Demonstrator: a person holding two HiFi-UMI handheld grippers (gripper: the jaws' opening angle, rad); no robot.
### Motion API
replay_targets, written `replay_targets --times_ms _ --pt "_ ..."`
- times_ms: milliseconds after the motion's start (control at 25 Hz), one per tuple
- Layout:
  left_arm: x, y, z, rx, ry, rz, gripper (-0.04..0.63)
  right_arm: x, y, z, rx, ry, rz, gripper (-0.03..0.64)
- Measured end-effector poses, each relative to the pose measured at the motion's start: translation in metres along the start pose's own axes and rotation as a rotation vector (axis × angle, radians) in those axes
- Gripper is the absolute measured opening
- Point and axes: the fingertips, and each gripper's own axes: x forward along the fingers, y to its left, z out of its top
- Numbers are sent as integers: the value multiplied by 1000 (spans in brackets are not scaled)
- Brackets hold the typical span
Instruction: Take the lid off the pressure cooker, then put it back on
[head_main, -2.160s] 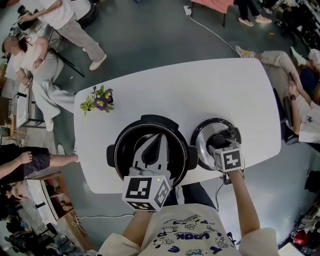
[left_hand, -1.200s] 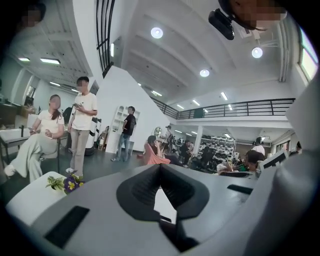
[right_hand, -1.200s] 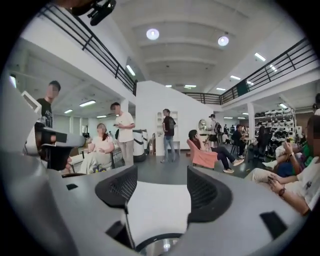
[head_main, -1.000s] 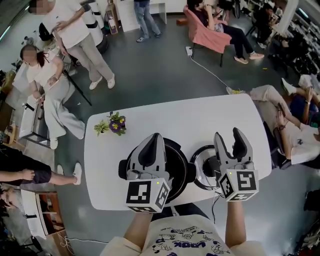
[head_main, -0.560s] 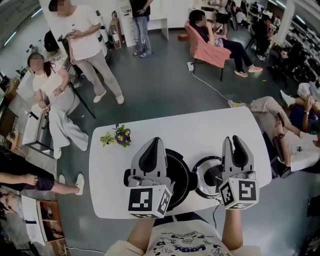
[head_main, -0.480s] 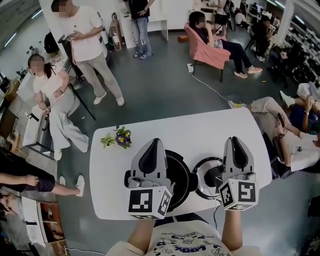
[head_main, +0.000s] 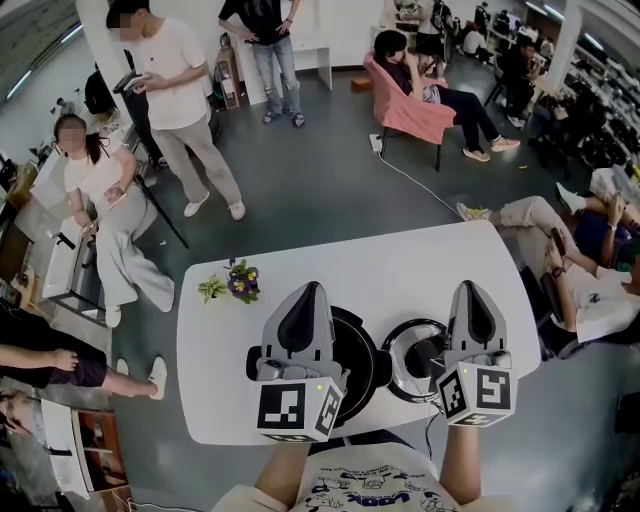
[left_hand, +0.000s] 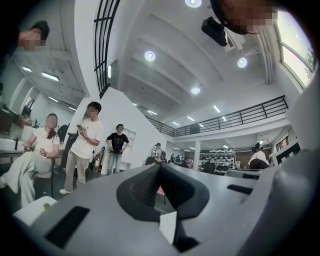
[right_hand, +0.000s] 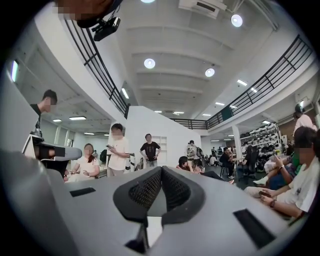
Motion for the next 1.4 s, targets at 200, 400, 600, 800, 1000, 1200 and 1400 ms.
replay_targets --times_ms 200,400,600,800,1000,1200,1400 --pt "0 -2 -4 -2 5 -2 14 -2 -4 -4 -2 13 -6 11" --pt "-1 -1 -9 -3 14 -1 14 -2 -3 -11 -8 40 1 11" --pt "0 -7 -11 -6 27 -2 14 -2 -9 -16 -22 76 0 11" --pt "1 -10 -14 -9 44 1 14 -3 -16 -27 5 136 -11 23" --pt "4 -3 -28 -18 70 4 14 1 -19 -54 19 199 -4 48" --pt "4 -3 -35 -27 91 5 14 -2 -21 -80 18 273 12 102" --pt "5 -1 -49 -33 123 7 14 -9 -24 -125 -2 399 32 163"
